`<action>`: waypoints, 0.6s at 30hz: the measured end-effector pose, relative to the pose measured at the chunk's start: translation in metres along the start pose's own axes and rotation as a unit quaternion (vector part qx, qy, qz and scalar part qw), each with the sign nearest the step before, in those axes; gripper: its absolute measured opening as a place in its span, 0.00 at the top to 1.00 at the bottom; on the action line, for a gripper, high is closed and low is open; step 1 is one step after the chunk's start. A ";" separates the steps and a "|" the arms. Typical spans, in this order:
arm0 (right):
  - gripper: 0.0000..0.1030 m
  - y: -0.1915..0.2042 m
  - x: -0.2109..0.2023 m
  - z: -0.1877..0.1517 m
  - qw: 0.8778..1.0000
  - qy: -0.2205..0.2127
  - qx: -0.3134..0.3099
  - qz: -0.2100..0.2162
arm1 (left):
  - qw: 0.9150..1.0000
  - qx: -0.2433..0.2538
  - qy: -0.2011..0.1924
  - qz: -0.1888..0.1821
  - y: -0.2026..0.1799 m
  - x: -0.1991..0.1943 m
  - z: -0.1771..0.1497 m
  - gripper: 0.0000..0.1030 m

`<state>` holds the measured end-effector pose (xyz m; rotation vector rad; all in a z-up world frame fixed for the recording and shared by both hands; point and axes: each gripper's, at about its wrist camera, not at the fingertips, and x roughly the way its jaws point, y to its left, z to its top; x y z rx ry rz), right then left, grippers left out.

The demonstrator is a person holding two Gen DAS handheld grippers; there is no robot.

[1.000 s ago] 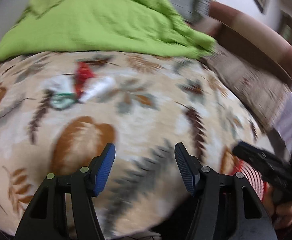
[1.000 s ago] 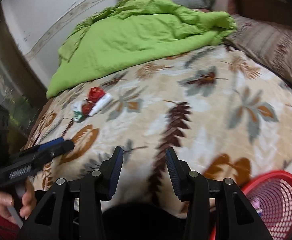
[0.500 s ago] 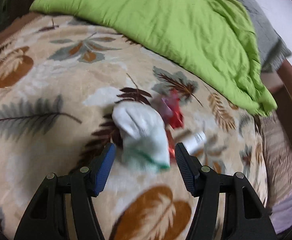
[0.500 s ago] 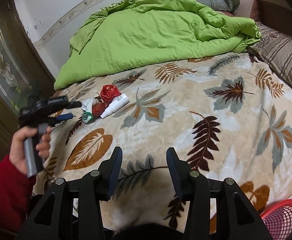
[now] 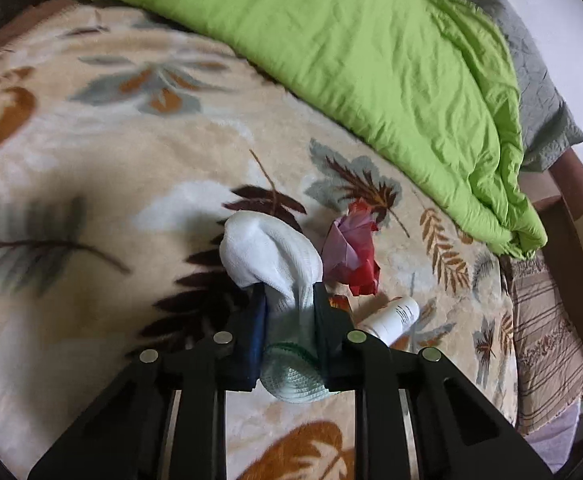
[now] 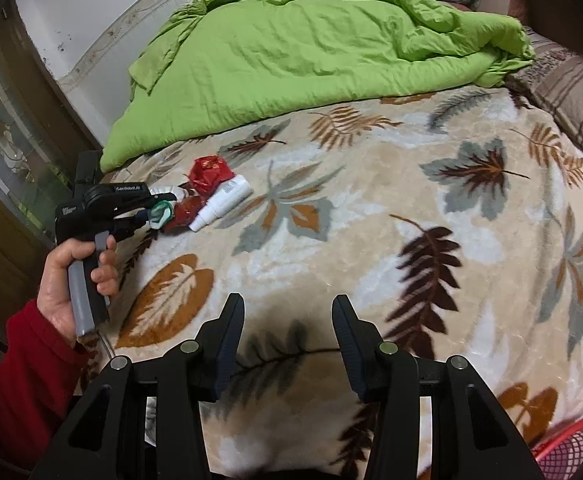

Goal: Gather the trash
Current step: 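Grasp the white sock with green trim with the left tool, then grasp the white plastic bottle with the right tool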

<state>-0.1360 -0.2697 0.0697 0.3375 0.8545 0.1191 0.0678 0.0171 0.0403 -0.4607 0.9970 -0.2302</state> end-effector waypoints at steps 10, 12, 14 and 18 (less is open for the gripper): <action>0.52 0.053 0.070 0.057 0.999 0.018 -0.019 0.030 | 0.986 0.067 -0.120 0.095 -0.016 -0.079 -0.054 0.80; 0.52 0.059 0.090 0.069 0.999 0.025 -0.016 0.025 | 0.981 0.074 -0.137 0.119 -0.013 -0.079 -0.056 0.80; 0.52 0.064 0.115 0.081 0.999 0.037 -0.013 0.011 | 0.980 0.061 -0.138 0.128 -0.005 -0.075 -0.055 0.80; 0.52 0.062 0.157 0.100 0.998 0.060 0.026 -0.005 | 0.978 0.054 -0.137 0.147 0.003 -0.065 -0.052 0.80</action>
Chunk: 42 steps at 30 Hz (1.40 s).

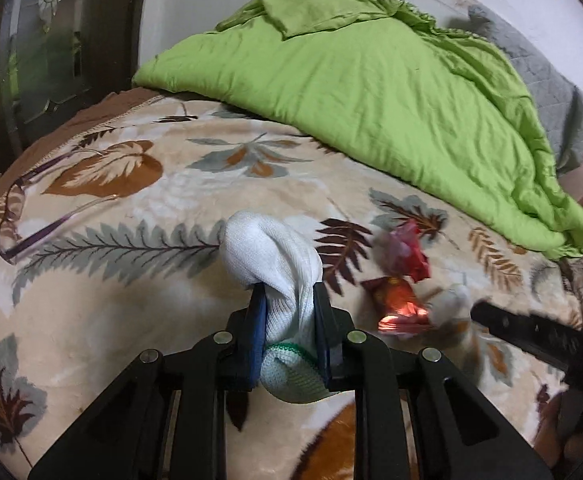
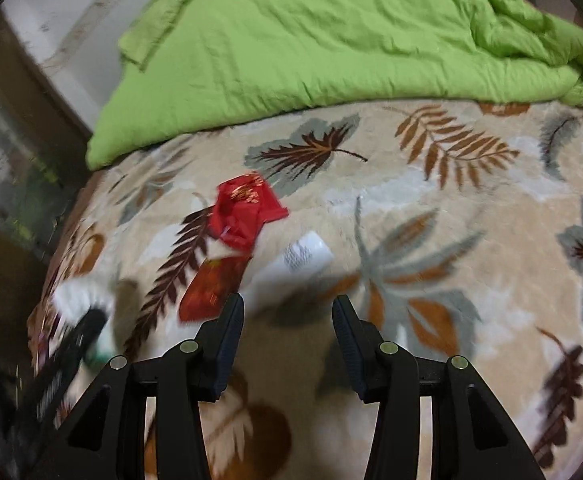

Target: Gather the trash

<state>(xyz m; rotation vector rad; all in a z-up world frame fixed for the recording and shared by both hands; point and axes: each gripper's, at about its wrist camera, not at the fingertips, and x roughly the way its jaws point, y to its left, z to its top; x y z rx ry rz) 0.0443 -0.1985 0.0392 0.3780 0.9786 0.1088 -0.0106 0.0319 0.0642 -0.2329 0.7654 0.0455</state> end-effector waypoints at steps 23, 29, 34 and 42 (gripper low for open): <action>0.62 -0.002 -0.026 -0.045 0.994 -0.044 -0.076 -0.058 | 0.999 0.040 0.003 -0.027 -0.015 -0.004 -0.008 0.80; 0.62 -0.001 -0.071 -0.082 0.990 -0.098 -0.093 -0.051 | 0.996 0.080 -0.002 -0.034 -0.028 -0.024 -0.022 0.80; 0.62 0.001 -0.087 -0.098 0.986 -0.120 -0.102 -0.049 | 0.996 0.084 0.021 -0.035 -0.027 -0.040 -0.044 0.80; 0.62 -0.002 -0.090 -0.098 0.985 -0.133 -0.088 -0.059 | 0.993 0.117 -0.006 -0.004 -0.037 -0.057 -0.060 0.80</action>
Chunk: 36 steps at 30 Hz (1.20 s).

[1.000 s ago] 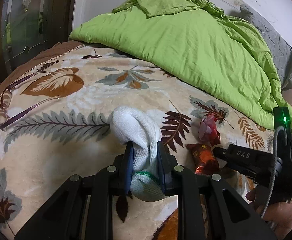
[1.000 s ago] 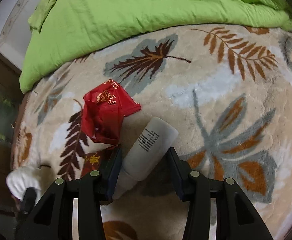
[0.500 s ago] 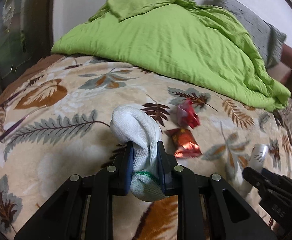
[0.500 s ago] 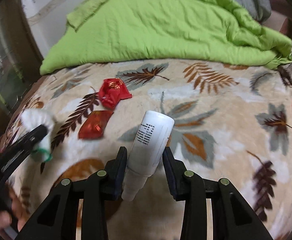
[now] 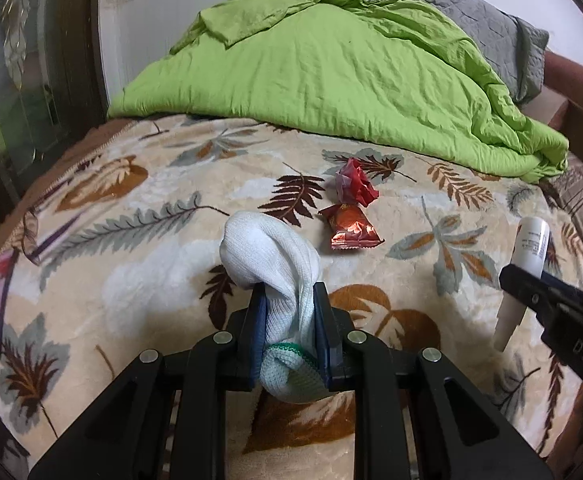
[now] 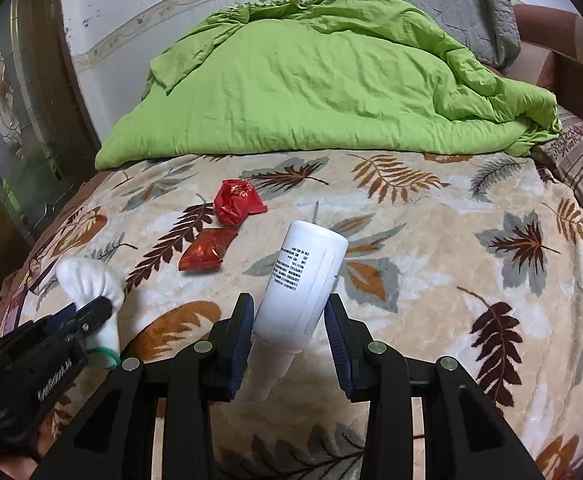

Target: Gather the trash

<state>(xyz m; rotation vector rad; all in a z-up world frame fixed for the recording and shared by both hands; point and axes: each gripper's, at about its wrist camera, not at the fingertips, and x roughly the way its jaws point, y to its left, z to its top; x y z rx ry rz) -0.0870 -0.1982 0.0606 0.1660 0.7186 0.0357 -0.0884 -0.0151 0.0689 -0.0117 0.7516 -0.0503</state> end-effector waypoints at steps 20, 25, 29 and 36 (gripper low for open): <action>0.62 0.003 0.002 0.000 1.000 -0.009 -0.012 -0.015 | 1.000 0.007 -0.011 0.002 -0.002 0.003 0.003 0.80; 0.62 0.002 0.003 -0.001 1.000 -0.011 -0.013 -0.015 | 1.000 0.012 -0.017 0.004 -0.005 0.001 0.002 0.80; 0.62 0.003 0.002 0.000 1.000 -0.012 -0.013 -0.014 | 1.000 0.012 -0.018 0.004 -0.006 0.000 0.002 0.80; 0.62 0.004 0.002 0.000 1.000 -0.012 -0.013 -0.012 | 1.000 0.012 -0.019 0.004 -0.006 0.000 0.002 0.80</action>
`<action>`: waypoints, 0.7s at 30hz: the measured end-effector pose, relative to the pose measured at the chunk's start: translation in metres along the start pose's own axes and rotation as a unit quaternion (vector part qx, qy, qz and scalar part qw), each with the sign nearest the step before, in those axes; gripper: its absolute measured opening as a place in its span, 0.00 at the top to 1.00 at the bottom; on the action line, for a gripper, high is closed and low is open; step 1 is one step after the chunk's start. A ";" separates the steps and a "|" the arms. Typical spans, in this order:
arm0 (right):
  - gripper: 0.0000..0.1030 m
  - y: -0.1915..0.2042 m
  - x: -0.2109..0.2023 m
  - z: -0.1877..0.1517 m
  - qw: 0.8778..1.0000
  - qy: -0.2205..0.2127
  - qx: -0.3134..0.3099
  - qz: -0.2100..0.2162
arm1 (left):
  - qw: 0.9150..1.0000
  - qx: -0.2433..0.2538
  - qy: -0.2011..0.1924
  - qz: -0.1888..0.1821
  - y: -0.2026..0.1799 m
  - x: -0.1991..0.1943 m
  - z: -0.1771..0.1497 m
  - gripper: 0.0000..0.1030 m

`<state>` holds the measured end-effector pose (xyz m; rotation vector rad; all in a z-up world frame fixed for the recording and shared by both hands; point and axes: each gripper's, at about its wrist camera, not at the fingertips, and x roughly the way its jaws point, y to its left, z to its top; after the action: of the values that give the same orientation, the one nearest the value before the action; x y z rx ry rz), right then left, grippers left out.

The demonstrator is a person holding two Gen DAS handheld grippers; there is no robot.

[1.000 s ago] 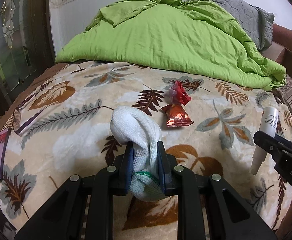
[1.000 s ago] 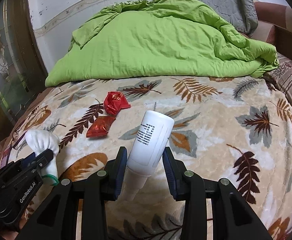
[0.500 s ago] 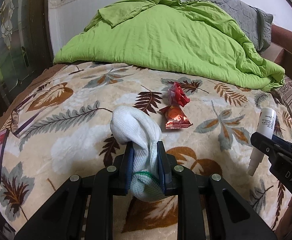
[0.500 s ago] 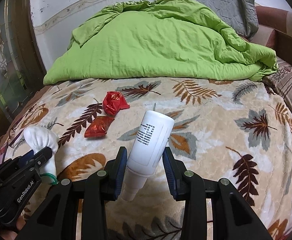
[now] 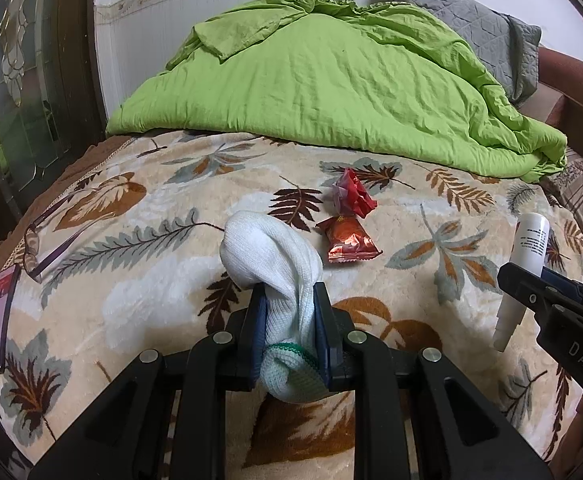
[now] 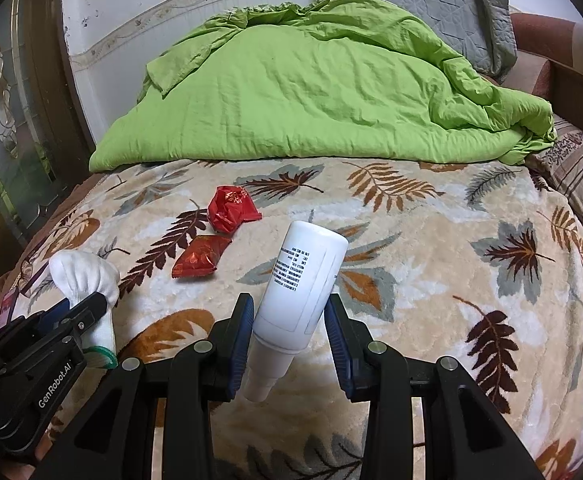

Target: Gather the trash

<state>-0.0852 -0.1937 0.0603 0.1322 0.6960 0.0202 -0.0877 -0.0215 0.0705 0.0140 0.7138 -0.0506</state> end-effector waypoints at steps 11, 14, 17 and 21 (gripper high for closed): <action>0.62 -0.003 -0.013 0.004 1.000 -0.010 0.012 0.015 | 0.999 -0.011 -0.003 -0.033 0.002 -0.007 0.004 0.80; 0.62 -0.013 -0.031 0.004 0.999 -0.017 0.024 0.025 | 0.998 -0.007 -0.006 -0.064 -0.001 -0.012 0.007 0.80; 0.62 -0.033 -0.053 -0.002 0.998 -0.011 0.046 0.040 | 0.994 0.011 -0.007 -0.105 -0.014 -0.020 0.009 0.80; 0.62 -0.064 -0.087 -0.016 0.996 -0.008 0.076 0.048 | 0.984 0.030 0.011 -0.174 -0.038 -0.034 0.006 0.80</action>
<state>-0.1635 -0.2604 0.0957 0.3118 0.6742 0.0583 -0.1109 -0.0584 0.0974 -0.0532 0.7302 -0.4065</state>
